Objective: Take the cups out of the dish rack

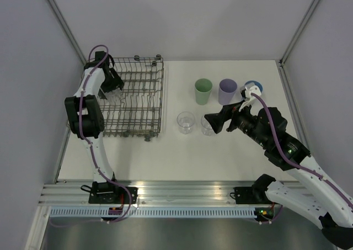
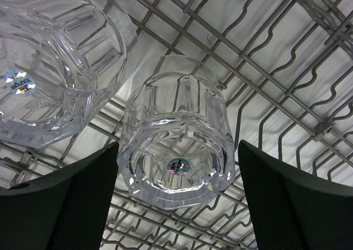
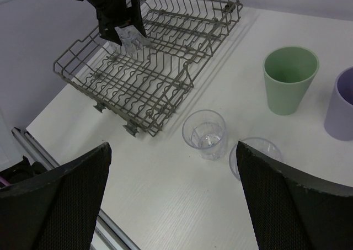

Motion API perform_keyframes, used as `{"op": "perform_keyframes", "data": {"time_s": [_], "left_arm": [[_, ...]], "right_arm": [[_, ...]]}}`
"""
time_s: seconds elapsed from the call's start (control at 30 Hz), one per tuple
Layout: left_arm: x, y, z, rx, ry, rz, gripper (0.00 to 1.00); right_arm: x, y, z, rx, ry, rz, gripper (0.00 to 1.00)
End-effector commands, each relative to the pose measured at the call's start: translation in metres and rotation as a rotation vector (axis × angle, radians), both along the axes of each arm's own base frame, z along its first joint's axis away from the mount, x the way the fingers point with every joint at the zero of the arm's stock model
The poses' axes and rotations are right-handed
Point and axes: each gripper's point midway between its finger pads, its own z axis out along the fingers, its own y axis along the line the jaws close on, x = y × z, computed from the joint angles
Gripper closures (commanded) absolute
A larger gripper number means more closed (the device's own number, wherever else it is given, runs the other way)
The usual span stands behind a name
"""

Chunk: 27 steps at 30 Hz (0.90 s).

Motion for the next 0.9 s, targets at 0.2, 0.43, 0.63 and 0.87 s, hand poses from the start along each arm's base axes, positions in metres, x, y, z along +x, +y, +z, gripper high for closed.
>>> {"op": "perform_keyframes", "data": {"time_s": [0.2,0.43,0.63,0.87], "left_arm": [[0.008,0.011,0.011,0.043,-0.022,-0.018,0.27],[0.006,0.005,0.022,0.021,-0.044,-0.036,0.58],[0.005,-0.004,0.054,-0.022,-0.119,-0.055,0.92],[-0.005,-0.014,0.115,-0.041,-0.245,-0.09,0.98]], "right_arm": [[-0.003,0.009,0.008,0.036,-0.018,0.043,0.02],[-0.004,0.009,0.013,0.042,-0.027,0.048,0.02],[-0.003,0.005,0.017,0.04,-0.039,0.029,0.02],[-0.002,0.006,0.013,0.032,-0.046,0.034,0.02]]}}
